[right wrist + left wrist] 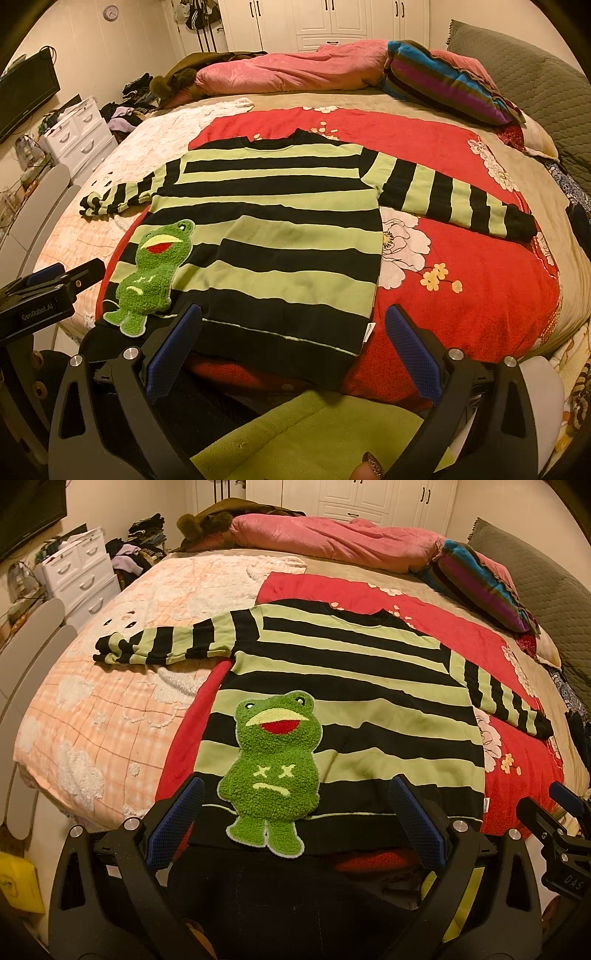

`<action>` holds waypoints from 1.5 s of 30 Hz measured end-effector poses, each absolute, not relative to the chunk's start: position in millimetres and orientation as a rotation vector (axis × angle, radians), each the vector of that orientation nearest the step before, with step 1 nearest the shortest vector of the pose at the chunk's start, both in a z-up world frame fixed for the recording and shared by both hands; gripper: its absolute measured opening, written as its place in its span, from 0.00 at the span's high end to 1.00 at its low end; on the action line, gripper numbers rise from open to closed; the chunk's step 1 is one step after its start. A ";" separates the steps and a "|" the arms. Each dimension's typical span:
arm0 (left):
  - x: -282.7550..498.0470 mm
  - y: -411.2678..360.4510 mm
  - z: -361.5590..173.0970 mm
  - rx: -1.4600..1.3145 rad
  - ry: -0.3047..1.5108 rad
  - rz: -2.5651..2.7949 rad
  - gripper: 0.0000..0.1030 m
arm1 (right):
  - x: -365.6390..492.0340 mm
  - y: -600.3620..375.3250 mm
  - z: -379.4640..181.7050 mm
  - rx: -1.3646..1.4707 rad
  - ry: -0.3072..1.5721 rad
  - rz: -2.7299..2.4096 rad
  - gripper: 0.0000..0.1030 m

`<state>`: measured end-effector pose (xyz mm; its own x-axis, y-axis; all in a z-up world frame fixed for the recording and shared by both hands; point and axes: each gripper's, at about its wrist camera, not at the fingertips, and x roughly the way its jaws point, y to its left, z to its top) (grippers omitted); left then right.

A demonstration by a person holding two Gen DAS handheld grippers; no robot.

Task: Fold small clothes

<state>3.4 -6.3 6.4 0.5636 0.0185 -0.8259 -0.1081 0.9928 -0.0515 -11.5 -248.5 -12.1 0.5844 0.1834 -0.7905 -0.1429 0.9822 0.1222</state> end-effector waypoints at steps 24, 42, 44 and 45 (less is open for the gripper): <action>10.7 -5.7 4.1 -0.097 0.972 0.069 0.09 | -4.5 -251.5 -16.9 0.070 0.932 0.189 0.04; 64.9 -13.1 -17.2 -0.060 0.984 0.080 0.09 | 46.0 -277.6 -30.6 0.116 0.927 0.137 0.04; 72.5 -13.3 -19.0 -0.063 0.984 0.080 0.09 | 54.6 -282.1 -33.1 0.121 0.928 0.124 0.04; 75.6 -14.1 -19.9 -0.064 0.983 0.082 0.09 | 57.8 -284.0 -33.9 0.122 0.926 0.120 0.04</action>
